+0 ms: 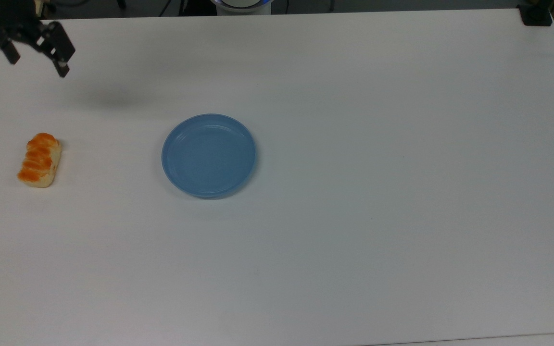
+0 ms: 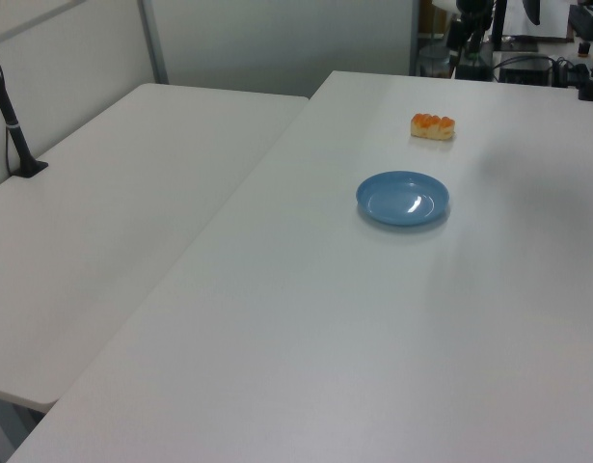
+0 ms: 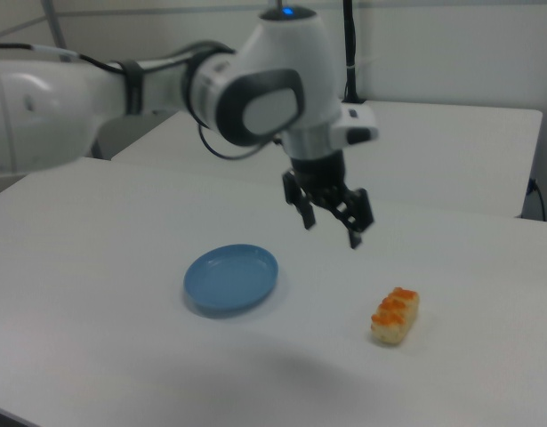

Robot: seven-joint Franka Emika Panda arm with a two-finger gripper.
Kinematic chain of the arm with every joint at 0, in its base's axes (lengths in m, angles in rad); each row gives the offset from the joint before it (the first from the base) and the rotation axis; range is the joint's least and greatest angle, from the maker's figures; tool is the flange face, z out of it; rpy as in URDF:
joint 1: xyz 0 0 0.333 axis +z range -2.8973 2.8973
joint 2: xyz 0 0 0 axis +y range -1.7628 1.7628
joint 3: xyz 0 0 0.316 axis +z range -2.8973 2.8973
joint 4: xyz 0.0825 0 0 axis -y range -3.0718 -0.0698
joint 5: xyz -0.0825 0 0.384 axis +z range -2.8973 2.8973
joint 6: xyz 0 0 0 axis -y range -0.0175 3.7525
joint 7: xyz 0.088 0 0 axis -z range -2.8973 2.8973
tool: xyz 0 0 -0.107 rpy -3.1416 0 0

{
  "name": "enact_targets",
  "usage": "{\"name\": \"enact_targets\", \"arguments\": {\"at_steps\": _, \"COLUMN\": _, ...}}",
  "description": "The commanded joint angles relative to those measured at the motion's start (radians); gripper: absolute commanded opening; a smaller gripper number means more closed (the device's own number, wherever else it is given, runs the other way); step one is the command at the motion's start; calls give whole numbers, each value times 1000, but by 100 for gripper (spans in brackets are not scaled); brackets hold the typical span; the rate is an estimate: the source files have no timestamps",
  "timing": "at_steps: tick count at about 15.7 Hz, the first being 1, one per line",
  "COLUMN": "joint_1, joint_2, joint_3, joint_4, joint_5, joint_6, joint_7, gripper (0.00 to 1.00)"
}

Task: Put the bread on a plate
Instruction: 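Move the open gripper over the glazed bread roll and lower it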

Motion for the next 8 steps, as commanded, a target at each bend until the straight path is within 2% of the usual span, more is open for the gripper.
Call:
{"name": "enact_targets", "arguments": {"at_steps": 1, "joint_1": -56, "joint_2": 161, "joint_3": 6, "joint_4": 135, "joint_5": 8, "joint_6": 32, "joint_7": -204, "gripper": 100}}
{"name": "enact_targets", "arguments": {"at_steps": 3, "joint_1": -73, "joint_2": 239, "joint_3": 10, "joint_4": 192, "joint_5": 7, "joint_6": 38, "joint_7": -293, "gripper": 100}}
{"name": "enact_targets", "arguments": {"at_steps": 6, "joint_1": -93, "joint_2": 304, "joint_3": 14, "joint_4": 198, "joint_5": 8, "joint_6": 121, "joint_7": -385, "gripper": 100}}
{"name": "enact_targets", "arguments": {"at_steps": 8, "joint_1": -98, "joint_2": 333, "joint_3": 23, "joint_4": 198, "joint_5": 16, "joint_6": 122, "joint_7": -390, "gripper": 100}}
